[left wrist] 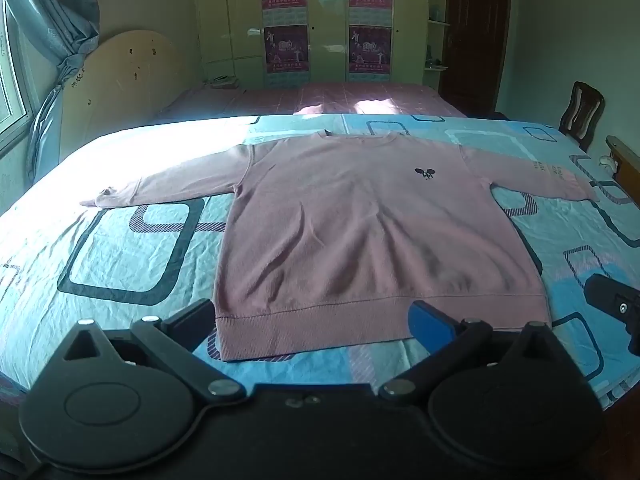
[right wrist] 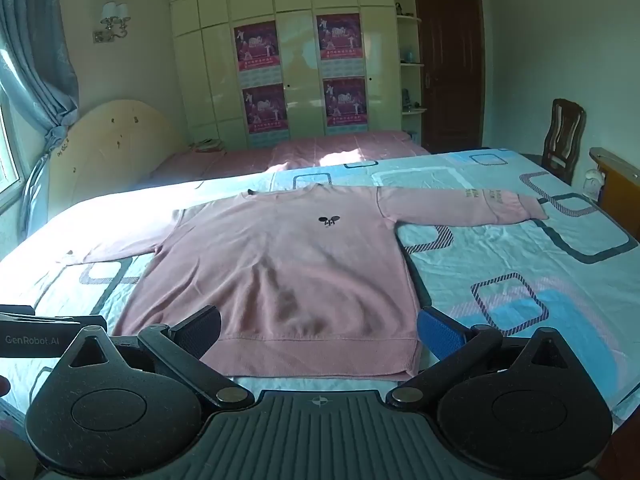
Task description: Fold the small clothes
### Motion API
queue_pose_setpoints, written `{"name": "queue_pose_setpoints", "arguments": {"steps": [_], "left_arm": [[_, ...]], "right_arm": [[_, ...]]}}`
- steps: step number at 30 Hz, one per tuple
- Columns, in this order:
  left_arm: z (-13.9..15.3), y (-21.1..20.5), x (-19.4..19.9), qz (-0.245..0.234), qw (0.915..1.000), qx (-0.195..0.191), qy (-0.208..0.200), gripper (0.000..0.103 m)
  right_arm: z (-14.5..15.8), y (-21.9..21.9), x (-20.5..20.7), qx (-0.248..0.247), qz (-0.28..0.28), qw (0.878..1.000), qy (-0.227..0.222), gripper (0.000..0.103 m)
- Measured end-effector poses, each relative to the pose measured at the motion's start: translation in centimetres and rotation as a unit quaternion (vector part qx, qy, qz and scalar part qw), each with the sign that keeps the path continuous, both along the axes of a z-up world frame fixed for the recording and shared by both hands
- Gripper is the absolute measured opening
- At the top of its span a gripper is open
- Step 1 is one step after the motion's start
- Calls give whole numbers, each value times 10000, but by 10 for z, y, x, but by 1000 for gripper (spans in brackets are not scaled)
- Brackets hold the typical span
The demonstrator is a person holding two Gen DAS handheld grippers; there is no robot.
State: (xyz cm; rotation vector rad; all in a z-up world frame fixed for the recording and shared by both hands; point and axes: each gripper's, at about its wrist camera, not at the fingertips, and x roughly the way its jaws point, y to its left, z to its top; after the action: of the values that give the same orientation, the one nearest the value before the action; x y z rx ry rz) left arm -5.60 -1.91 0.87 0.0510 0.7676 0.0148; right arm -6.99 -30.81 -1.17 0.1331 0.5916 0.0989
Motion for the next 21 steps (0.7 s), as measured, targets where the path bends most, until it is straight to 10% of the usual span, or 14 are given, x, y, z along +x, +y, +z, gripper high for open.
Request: {"name": "queue_pose_setpoints", "arguments": {"steps": [21], "left_arm": [[-2, 8, 6, 11, 9999, -63, 90, 103]], "right_arm": [[0, 9, 6, 7, 51, 10000, -2, 103]]}}
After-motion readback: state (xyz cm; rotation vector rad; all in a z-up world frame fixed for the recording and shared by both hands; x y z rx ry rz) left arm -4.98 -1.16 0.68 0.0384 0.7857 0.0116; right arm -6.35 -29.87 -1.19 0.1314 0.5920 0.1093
